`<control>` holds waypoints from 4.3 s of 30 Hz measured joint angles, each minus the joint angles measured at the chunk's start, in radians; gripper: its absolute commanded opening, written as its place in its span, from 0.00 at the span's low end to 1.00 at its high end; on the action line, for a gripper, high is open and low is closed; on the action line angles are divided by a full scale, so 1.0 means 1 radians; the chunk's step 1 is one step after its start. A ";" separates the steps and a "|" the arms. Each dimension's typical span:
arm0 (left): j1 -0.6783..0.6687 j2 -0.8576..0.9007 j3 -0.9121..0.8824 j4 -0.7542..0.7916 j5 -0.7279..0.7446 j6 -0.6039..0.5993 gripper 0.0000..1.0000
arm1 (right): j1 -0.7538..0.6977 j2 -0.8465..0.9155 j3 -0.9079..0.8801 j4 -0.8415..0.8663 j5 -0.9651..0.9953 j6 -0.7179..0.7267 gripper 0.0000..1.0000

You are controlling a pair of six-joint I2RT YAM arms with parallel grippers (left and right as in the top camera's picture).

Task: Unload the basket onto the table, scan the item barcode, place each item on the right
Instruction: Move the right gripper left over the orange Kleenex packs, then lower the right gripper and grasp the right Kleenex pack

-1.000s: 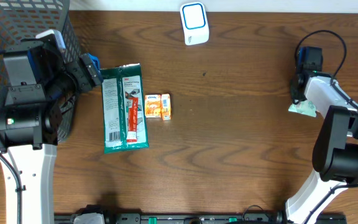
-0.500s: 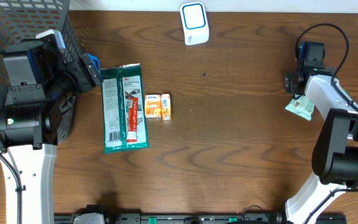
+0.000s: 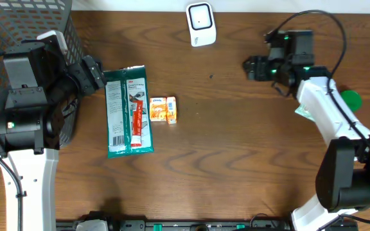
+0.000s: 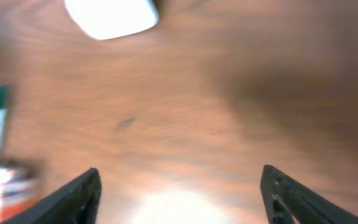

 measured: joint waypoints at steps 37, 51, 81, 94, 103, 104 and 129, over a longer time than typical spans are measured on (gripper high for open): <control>0.000 0.000 0.000 0.000 0.000 0.000 0.87 | 0.775 0.178 0.000 0.077 0.647 0.116 0.01; 0.000 0.000 0.000 0.000 0.000 0.000 0.87 | 0.759 0.178 0.000 0.024 0.821 0.104 0.15; 0.000 0.000 0.000 0.000 0.000 0.000 0.87 | 0.759 0.252 0.001 0.019 0.762 0.092 0.34; 0.000 0.000 0.000 0.000 0.000 0.000 0.87 | 0.759 0.252 0.002 -0.079 0.856 0.043 0.37; 0.000 0.000 0.000 0.000 0.000 0.000 0.87 | 0.758 0.191 0.002 -0.088 0.901 -0.023 0.48; 0.000 0.000 0.000 0.000 0.000 0.000 0.87 | 0.758 0.170 0.001 -0.088 0.901 -0.029 0.48; 0.000 0.000 0.000 0.000 0.000 0.000 0.87 | 0.756 0.174 0.002 -0.129 0.813 0.038 0.47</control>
